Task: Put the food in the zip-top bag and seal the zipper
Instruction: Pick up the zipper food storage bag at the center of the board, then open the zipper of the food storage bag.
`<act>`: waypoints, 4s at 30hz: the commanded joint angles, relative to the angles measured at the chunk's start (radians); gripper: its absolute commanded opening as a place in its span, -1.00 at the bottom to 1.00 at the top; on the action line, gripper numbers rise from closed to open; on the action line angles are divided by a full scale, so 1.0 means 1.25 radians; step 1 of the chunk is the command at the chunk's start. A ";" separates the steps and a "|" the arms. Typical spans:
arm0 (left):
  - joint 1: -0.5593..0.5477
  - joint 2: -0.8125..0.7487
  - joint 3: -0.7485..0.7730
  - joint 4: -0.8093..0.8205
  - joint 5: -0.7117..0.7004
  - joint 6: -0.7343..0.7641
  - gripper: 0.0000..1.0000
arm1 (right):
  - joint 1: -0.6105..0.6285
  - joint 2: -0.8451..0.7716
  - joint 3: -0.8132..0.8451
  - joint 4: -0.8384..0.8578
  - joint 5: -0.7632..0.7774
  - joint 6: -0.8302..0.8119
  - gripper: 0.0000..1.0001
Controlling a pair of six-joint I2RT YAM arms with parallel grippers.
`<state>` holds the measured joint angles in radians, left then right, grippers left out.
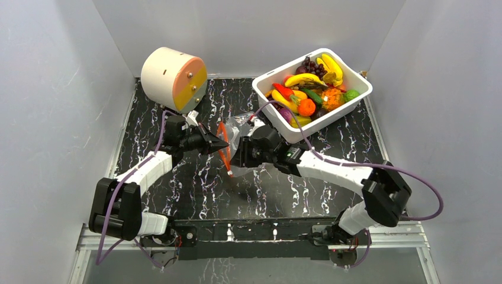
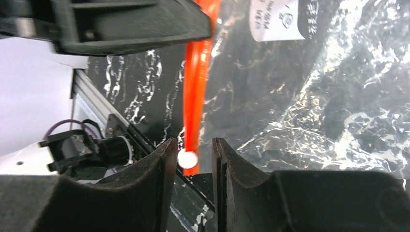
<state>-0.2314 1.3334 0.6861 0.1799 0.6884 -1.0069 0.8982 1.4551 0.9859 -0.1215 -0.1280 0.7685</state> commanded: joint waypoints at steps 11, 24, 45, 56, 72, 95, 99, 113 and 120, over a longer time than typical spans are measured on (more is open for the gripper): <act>-0.005 -0.023 -0.028 0.028 0.017 -0.043 -1.00 | 0.010 0.098 0.078 0.043 0.016 0.035 -0.35; -0.012 -0.034 -0.043 0.046 0.021 -0.065 -1.00 | 0.011 0.136 0.115 0.039 0.047 0.041 -0.53; -0.012 -0.108 0.163 -0.389 -0.198 0.226 0.21 | 0.011 -0.057 -0.011 0.109 0.127 -0.024 -1.00; -0.012 -0.071 0.143 -0.275 -0.116 0.193 0.29 | 0.012 -0.090 -0.047 0.167 0.071 -0.038 -1.00; -0.011 -0.040 0.181 -0.311 -0.135 0.216 -1.00 | 0.012 -0.060 -0.012 0.111 0.055 -0.030 -1.00; -0.012 -0.097 0.524 -0.797 -0.367 0.481 -0.99 | 0.012 0.003 0.221 0.071 0.048 0.033 0.30; -0.012 -0.082 0.534 -0.830 -0.384 0.502 -1.00 | 0.011 0.035 0.256 0.088 0.039 0.037 0.32; -0.013 -0.062 0.507 -0.807 -0.315 0.514 -1.00 | 0.023 0.203 0.440 -0.083 0.128 -0.004 0.15; -0.014 -0.058 0.530 -0.851 -0.362 0.535 -1.00 | 0.021 0.173 0.410 -0.168 0.444 -0.112 -0.99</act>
<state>-0.2447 1.2663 1.3148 -0.8261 0.2672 -0.3664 0.9249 1.7298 1.5051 -0.2821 0.1547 0.7197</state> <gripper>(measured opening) 0.008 0.123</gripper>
